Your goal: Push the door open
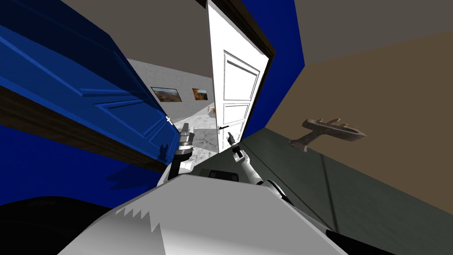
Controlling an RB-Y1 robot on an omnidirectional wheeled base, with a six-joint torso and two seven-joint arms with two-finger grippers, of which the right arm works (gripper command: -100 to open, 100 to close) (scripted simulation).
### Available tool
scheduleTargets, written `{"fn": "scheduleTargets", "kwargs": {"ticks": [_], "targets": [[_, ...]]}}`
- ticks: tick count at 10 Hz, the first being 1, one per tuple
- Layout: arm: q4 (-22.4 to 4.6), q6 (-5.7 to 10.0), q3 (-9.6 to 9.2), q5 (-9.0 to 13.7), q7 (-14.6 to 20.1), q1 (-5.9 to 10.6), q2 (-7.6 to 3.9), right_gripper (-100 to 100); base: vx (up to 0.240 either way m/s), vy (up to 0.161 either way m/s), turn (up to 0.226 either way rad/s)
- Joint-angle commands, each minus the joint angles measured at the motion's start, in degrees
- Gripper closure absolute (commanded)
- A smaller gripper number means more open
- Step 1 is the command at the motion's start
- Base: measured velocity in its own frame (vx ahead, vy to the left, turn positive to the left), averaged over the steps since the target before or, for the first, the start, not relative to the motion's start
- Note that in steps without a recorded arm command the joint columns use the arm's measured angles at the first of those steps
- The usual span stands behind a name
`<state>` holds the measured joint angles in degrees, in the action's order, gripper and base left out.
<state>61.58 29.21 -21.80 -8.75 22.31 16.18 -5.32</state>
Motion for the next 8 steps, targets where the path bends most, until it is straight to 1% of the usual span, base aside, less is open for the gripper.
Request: {"fn": "scheduleTargets", "kwargs": {"ticks": [1, 4, 8], "targets": [[-2.9, -0.24, -0.76, -0.1, 0.4, 1.68, 0.11, -100, 0.108, -0.016, 0.004], [-7.4, -0.68, -2.05, -0.3, 1.2, 4.35, 0.20, -100, 0.094, -0.030, 0.003], [-12.2, -1.16, -3.44, -0.6, 2.0, 7.23, 0.34, -100, 0.094, -0.027, 0.001]]}}
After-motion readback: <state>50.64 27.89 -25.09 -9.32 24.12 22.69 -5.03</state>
